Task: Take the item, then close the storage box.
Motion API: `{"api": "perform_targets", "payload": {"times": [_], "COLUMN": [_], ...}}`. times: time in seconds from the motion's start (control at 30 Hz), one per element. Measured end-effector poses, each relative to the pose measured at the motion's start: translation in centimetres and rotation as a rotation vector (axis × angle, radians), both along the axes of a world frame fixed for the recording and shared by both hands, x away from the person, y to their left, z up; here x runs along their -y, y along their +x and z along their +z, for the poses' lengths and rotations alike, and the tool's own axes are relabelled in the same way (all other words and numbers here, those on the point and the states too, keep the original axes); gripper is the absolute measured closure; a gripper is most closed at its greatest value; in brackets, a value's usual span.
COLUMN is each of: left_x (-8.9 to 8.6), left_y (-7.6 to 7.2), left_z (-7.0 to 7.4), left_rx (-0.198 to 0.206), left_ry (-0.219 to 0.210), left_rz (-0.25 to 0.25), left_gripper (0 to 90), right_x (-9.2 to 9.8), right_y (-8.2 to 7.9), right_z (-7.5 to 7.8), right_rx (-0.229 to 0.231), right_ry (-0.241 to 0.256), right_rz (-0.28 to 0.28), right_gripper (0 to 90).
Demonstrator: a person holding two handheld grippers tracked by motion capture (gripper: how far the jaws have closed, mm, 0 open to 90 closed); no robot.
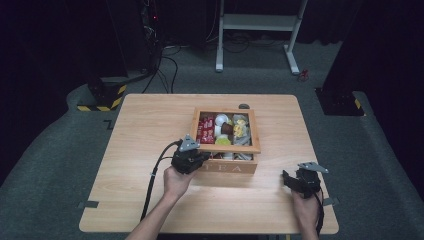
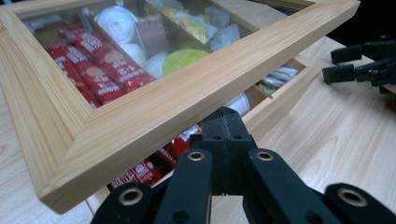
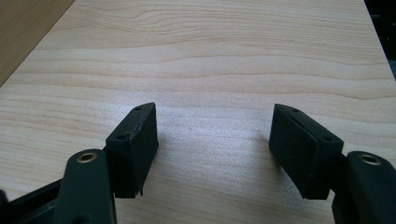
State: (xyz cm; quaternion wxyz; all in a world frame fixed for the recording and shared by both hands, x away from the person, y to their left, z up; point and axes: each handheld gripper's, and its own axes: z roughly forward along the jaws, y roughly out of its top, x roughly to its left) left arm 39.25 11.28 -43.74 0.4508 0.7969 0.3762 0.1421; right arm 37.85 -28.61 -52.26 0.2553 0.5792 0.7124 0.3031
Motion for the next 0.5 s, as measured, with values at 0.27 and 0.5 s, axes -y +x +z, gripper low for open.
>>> {"api": "perform_targets", "payload": {"times": [0.27,0.5], "left_x": [0.0,-0.2], "left_y": [0.4,0.8], "left_z": [0.7,1.4], "left_rx": [-0.003,-0.004], "left_ry": [-0.011,-0.037], "left_rz": [0.006,0.012], "left_gripper": [90.0,90.0], "right_x": [0.0,0.0], "right_y": [0.0,0.0], "right_z": [0.0,0.0], "right_rx": [0.000,0.000], "right_ry": [0.001,0.000], "right_rz": [0.003,0.008], "right_gripper": [32.5,32.5]}}
